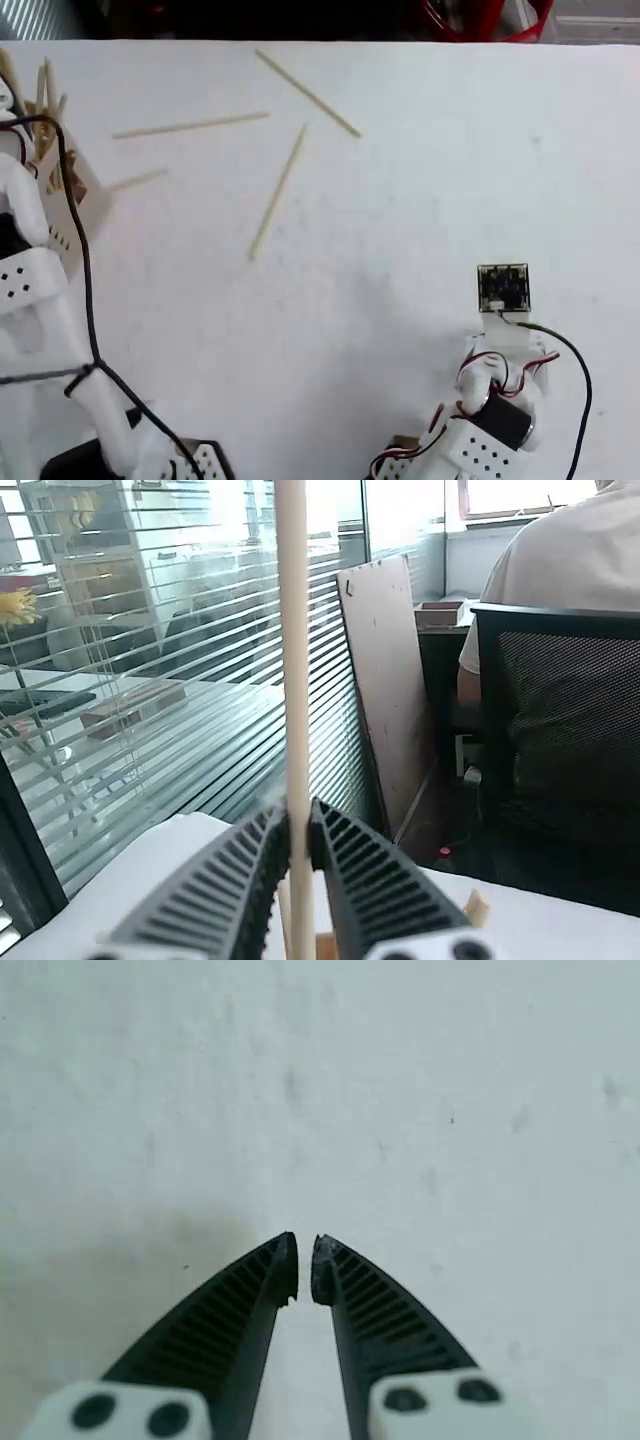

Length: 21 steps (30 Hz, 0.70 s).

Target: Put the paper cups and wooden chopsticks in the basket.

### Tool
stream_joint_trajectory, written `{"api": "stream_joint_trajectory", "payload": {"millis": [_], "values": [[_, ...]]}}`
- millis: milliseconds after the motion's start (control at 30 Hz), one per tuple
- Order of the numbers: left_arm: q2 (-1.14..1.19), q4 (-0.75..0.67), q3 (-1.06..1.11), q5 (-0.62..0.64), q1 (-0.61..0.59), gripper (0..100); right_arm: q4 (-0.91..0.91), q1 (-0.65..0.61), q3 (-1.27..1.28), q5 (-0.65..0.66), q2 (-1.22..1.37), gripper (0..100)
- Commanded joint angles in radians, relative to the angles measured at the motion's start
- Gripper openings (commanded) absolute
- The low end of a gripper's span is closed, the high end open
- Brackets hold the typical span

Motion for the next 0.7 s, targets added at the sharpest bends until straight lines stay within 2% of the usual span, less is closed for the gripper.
{"api": "stream_joint_trajectory", "payload": {"millis": [0, 433, 567, 667], "values": [[-0.035, -0.063, 0.041, 0.009, -0.027, 2, 0.005, 0.01, 0.009, -0.002, -0.001, 4.5], [-0.035, -0.069, 0.089, 0.011, -0.038, 3, 0.005, 0.01, 0.009, -0.002, -0.001, 4.5], [-0.038, -0.075, 0.118, 0.011, -0.038, 9, 0.005, 0.01, 0.009, -0.002, -0.001, 4.5], [-0.036, -0.077, 0.123, 0.012, -0.047, 9, 0.005, 0.01, 0.009, -0.002, -0.001, 4.5]]}}
